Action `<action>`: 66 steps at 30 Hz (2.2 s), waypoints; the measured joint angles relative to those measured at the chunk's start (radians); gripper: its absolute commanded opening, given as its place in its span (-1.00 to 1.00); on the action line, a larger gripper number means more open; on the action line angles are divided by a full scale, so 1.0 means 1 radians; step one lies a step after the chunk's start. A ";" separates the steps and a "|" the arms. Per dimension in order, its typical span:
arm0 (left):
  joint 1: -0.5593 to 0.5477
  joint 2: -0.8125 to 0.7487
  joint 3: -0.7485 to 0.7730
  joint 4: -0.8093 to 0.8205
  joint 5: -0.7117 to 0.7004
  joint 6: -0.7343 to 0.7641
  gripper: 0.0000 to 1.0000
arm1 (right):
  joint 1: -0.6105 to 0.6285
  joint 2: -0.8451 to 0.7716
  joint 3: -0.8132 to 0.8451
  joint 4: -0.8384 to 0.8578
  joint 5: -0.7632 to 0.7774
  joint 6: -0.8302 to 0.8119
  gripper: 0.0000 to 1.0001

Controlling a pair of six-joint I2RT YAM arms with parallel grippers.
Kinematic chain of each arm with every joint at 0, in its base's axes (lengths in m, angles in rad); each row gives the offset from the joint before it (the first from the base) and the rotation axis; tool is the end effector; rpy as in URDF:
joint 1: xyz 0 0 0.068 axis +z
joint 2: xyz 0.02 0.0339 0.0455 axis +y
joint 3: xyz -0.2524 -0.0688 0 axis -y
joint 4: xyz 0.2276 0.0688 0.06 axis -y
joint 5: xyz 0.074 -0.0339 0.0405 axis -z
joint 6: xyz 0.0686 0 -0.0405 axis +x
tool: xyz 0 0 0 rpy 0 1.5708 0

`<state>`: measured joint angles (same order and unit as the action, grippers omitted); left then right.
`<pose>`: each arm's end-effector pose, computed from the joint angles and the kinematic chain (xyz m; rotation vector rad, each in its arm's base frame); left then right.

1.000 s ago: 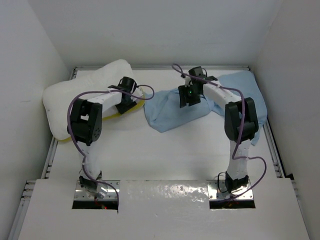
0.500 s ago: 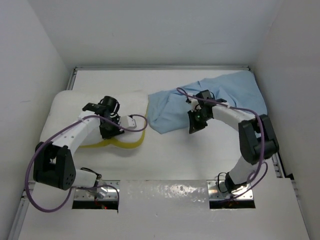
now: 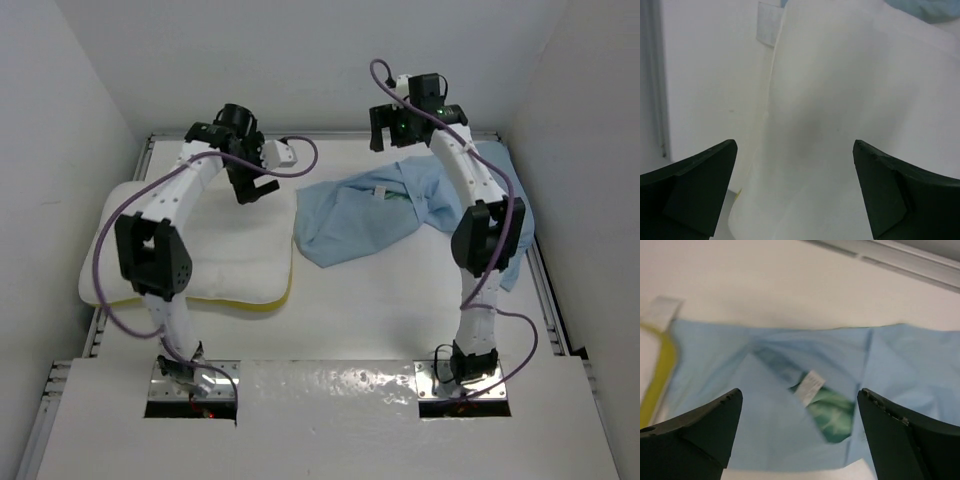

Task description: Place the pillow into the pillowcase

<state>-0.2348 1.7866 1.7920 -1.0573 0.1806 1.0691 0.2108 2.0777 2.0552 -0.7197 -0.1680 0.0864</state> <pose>0.3584 -0.0984 0.2984 1.6244 2.0254 0.0643 0.4629 0.1108 0.2933 -0.2303 2.3136 0.3447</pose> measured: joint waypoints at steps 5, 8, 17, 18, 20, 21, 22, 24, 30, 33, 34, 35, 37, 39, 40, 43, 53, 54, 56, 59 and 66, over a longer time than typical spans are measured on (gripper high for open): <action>0.046 0.379 0.259 -0.082 0.027 0.013 0.99 | -0.072 0.188 0.069 0.080 0.110 -0.004 0.98; 0.069 0.549 0.391 -0.126 0.040 0.022 1.00 | -0.093 0.262 0.026 0.130 0.150 0.008 0.96; 0.062 0.517 0.196 0.016 -0.049 0.029 0.99 | -0.090 0.435 0.029 0.252 0.239 0.057 -0.80; 0.058 0.516 0.175 0.034 -0.065 0.029 0.95 | -0.089 0.428 0.013 0.272 0.249 0.064 -0.90; 0.053 0.515 0.141 0.056 -0.087 0.028 0.28 | -0.086 0.409 -0.030 0.298 0.264 0.070 -1.00; 0.053 0.512 0.129 0.062 -0.090 0.021 -0.13 | -0.085 0.401 -0.040 0.300 0.269 0.071 -1.00; 0.053 0.509 0.122 0.056 -0.083 0.019 -0.99 | -0.084 0.393 -0.049 0.297 0.271 0.070 -1.00; 0.053 0.499 0.109 0.050 -0.082 0.010 -1.00 | -0.084 0.375 -0.062 0.288 0.272 0.068 -1.00; 0.068 0.425 0.066 0.068 -0.003 -0.068 -1.00 | -0.076 0.159 -0.226 0.243 0.271 0.060 -1.00; 0.071 0.346 0.047 0.051 0.042 -0.113 -1.00 | -0.063 -0.015 -0.329 0.259 0.273 0.087 -1.00; 0.072 0.309 0.047 0.034 0.057 -0.127 -1.00 | -0.058 -0.072 -0.360 0.271 0.273 0.103 -1.00; 0.070 0.277 0.047 0.019 0.072 -0.136 -1.00 | -0.052 -0.122 -0.383 0.280 0.273 0.121 -1.00; 0.058 0.208 0.053 -0.009 0.097 -0.150 -1.00 | -0.037 -0.209 -0.433 0.322 0.274 0.159 -1.00; 0.023 0.143 0.060 -0.022 0.100 -0.159 -1.00 | -0.019 -0.270 -0.479 0.363 0.274 0.185 -1.00; -0.008 0.114 0.061 -0.025 0.101 -0.164 -1.00 | -0.007 -0.288 -0.498 0.379 0.275 0.194 -1.00; -0.135 0.065 0.072 -0.030 0.137 -0.187 -1.00 | 0.033 -0.294 -0.517 0.394 0.277 0.209 -1.00; -0.373 0.150 -0.018 0.232 0.163 -0.410 -1.00 | 0.082 -0.291 -0.522 0.368 0.204 0.237 -1.00; -0.367 0.171 -0.019 0.280 0.140 -0.443 -1.00 | 0.082 -0.294 -0.526 0.361 0.190 0.229 -1.00; -0.351 0.220 -0.019 0.371 0.084 -0.504 -1.00 | 0.085 -0.304 -0.538 0.340 0.166 0.215 -1.00; -0.317 0.307 0.025 0.428 0.026 -0.582 -1.00 | 0.093 -0.340 -0.572 0.298 0.122 0.183 -0.93; -0.254 0.647 0.441 0.387 -0.051 -0.734 -0.24 | 0.100 -0.423 -0.603 0.222 0.003 0.126 0.97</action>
<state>-0.4885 2.4332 2.2326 -0.6704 0.1299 0.3351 0.3111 1.6547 1.4525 -0.4973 -0.1646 0.2119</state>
